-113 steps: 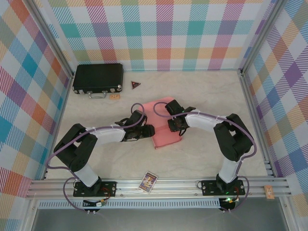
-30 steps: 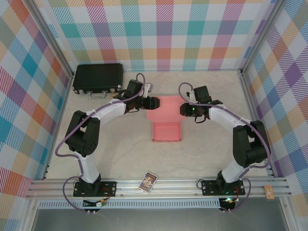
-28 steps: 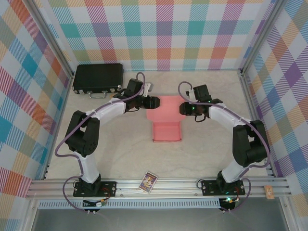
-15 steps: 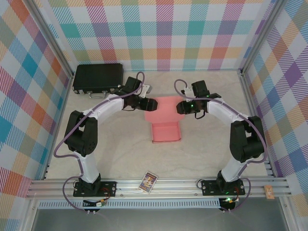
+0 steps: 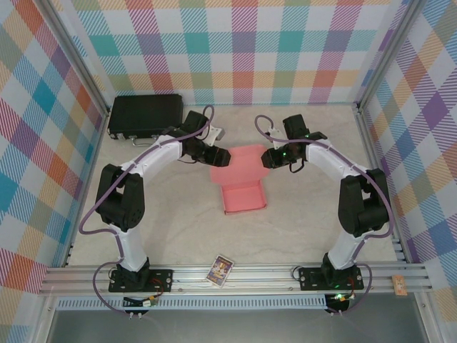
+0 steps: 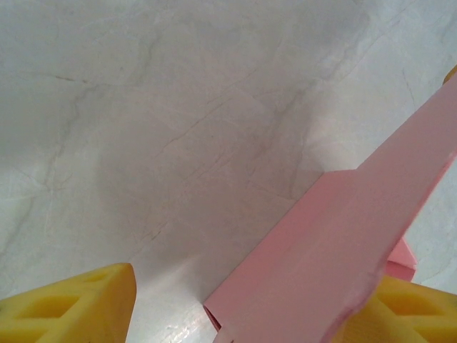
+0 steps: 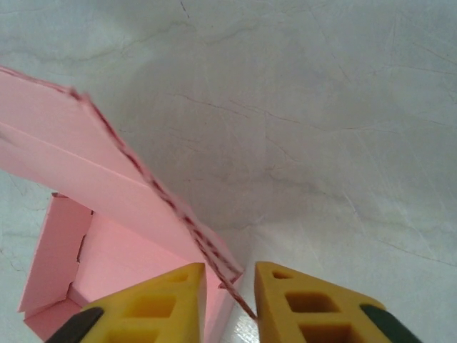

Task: Fold the paper box

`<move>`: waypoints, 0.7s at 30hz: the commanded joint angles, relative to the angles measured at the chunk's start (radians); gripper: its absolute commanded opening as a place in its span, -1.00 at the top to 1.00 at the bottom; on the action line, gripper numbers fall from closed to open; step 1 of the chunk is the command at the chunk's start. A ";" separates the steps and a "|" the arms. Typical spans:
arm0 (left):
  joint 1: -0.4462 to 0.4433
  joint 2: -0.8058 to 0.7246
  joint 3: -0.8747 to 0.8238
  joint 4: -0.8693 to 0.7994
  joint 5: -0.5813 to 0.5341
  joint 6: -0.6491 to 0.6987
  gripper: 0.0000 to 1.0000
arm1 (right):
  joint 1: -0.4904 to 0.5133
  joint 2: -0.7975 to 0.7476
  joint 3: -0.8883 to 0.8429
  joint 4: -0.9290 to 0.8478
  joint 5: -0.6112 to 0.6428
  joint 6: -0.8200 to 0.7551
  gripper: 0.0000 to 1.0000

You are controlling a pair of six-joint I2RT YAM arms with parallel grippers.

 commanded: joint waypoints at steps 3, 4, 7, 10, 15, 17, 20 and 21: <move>0.007 -0.012 0.029 -0.082 0.027 0.043 -0.42 | -0.004 -0.012 0.008 -0.003 0.017 -0.020 0.69; 0.008 -0.019 0.027 -0.082 0.026 0.045 -0.44 | -0.004 -0.017 0.003 0.003 0.017 -0.019 0.73; 0.008 -0.032 0.026 -0.092 0.020 0.052 -0.50 | -0.006 -0.025 -0.002 0.007 0.022 -0.020 0.82; 0.008 -0.043 0.018 -0.093 0.012 0.056 -0.49 | -0.004 -0.038 -0.012 0.017 0.042 -0.020 0.84; 0.011 -0.049 0.000 -0.065 0.005 0.045 -0.37 | -0.005 -0.059 -0.027 0.029 0.053 -0.020 0.84; 0.011 -0.050 -0.004 -0.047 0.008 0.035 -0.34 | -0.005 -0.064 -0.028 0.031 0.055 -0.053 0.84; 0.011 -0.047 0.001 -0.033 0.003 0.026 -0.23 | -0.005 -0.072 -0.029 0.033 0.056 -0.054 0.84; 0.011 -0.045 0.003 -0.032 0.003 0.024 -0.23 | -0.005 -0.073 -0.031 0.036 0.056 -0.053 0.84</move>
